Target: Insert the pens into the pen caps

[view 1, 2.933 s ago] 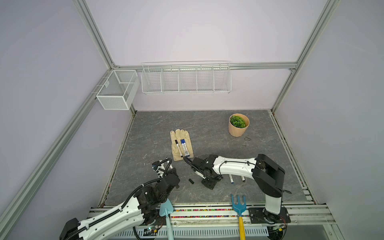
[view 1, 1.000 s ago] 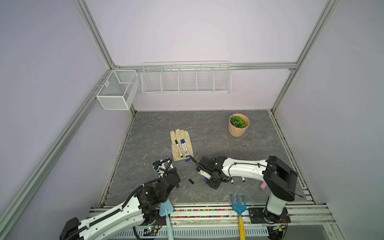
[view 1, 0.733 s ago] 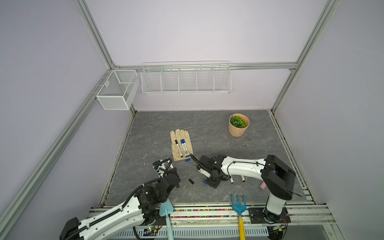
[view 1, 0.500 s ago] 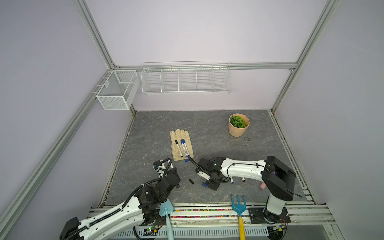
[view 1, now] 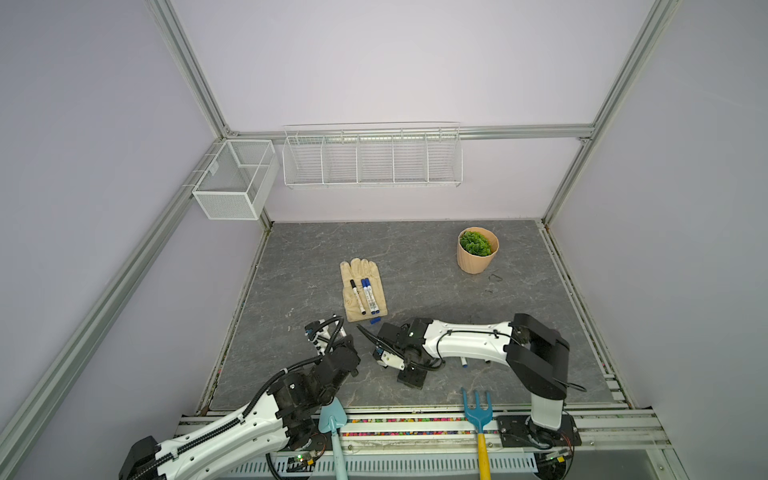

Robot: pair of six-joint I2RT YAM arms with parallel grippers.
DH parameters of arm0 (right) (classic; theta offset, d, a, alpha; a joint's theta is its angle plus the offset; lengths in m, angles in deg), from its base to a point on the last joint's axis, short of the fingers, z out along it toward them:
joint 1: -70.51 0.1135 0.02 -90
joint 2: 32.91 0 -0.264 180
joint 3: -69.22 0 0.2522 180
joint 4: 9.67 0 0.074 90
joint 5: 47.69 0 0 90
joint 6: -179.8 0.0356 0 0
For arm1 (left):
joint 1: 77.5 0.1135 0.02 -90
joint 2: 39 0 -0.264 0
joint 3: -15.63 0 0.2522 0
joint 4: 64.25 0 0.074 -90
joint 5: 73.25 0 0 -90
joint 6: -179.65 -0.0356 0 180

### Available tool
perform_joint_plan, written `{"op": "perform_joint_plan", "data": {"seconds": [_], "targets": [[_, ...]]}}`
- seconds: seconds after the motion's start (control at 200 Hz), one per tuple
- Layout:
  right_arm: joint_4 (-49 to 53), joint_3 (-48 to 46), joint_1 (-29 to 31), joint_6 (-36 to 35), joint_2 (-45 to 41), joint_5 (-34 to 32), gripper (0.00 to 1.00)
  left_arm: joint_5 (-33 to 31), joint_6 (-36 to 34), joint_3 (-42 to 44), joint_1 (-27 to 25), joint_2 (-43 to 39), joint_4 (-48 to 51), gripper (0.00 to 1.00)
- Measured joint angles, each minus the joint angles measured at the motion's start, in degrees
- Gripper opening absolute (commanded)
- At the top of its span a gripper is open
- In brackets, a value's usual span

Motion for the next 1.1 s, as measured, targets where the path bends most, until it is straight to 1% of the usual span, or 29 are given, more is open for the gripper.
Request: {"op": "perform_joint_plan", "data": {"seconds": [0.185, 0.385, 0.475, 0.55, 0.66, 0.755, 0.82, 0.905, 1.01, 1.1], "targets": [[1.4, 1.8, -0.9, 1.4, 1.3, -1.0, 0.47, 0.0, 0.2, 0.0, 0.0, -1.6, 1.7, 0.0], [-2.9, 2.1, -7.8, 5.2, 1.2, -5.2, 0.47, 0.0, 0.2, 0.0, 0.0, -1.8, 2.0, 0.0], [-4.6, 1.2, -9.1, 5.5, -0.5, -6.8, 0.46, 0.0, 0.2, 0.0, 0.0, -1.8, 2.0, 0.0], [-5.4, -0.3, -8.7, 5.2, -3.5, -5.9, 0.45, 0.0, 0.2, 0.0, 0.0, -1.7, 2.0, 0.0], [-6.1, -2.4, -6.8, 4.1, -8.2, -2.4, 0.45, 0.0, 0.2, 0.0, 0.0, -1.7, 2.0, 0.0], [-6.0, -3.0, -4.3, 3.2, -9.5, -0.1, 0.45, 0.0, 0.2, 0.0, 0.0, -1.7, 2.0, 0.0], [-6.0, -2.9, -2.8, 2.8, -8.5, 0.7, 0.45, 0.0, 0.2, 0.0, 0.0, -1.8, 2.0, 0.0], [-5.8, -2.4, -1.4, 2.5, -5.1, 0.7, 0.45, 0.0, 0.2, 0.0, 0.0, -1.9, 2.0, 0.0], [-5.2, -0.5, -1.1, 2.1, -0.1, -0.5, 0.45, 0.0, 0.2, 0.0, 0.0, -2.2, 2.3, 0.0], [-5.0, 2.4, -1.1, 1.9, 1.3, -1.9, 0.45, 0.0, 0.2, 0.0, 0.0, -2.8, 3.1, 0.0]]}}
